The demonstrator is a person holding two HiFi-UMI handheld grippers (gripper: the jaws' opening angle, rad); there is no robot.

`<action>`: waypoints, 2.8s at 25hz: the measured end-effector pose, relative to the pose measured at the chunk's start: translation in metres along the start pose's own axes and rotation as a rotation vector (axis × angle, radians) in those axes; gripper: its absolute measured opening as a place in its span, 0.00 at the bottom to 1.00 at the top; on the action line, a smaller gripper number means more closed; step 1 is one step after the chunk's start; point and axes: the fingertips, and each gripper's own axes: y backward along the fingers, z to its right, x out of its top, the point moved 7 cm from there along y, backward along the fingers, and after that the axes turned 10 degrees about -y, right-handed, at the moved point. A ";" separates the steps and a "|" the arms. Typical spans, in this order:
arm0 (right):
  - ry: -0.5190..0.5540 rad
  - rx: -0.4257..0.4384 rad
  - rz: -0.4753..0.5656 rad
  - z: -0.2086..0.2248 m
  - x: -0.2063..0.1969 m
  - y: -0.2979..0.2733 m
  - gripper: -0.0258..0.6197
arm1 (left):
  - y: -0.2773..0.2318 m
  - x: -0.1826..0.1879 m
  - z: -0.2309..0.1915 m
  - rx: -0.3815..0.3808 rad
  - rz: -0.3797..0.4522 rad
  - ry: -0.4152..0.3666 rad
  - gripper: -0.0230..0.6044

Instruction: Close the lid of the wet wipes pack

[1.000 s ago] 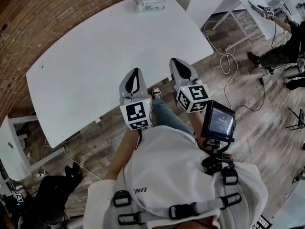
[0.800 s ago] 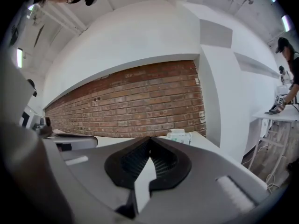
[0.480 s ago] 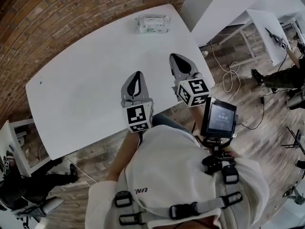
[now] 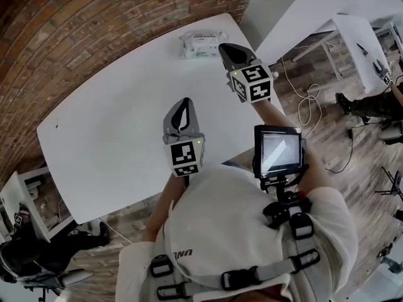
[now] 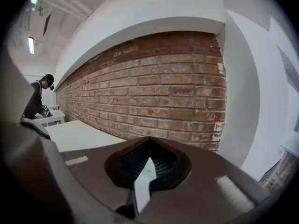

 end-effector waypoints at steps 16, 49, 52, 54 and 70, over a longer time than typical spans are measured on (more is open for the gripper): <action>0.031 -0.072 -0.300 0.031 -0.043 -0.143 0.05 | -0.049 -0.014 -0.019 -0.036 -0.042 -0.001 0.03; 0.044 -0.063 -0.203 0.026 -0.054 -0.126 0.05 | -0.054 -0.014 -0.019 -0.017 -0.038 0.010 0.03; 0.003 -0.043 -0.158 0.013 -0.041 -0.098 0.05 | -0.048 -0.010 -0.020 -0.010 -0.026 0.007 0.03; -0.036 -0.036 -0.121 0.002 -0.032 -0.074 0.05 | -0.043 -0.007 -0.020 -0.006 -0.015 0.007 0.03; -0.215 -0.104 0.106 -0.072 -0.039 0.101 0.05 | 0.013 0.008 -0.005 0.000 0.044 -0.014 0.03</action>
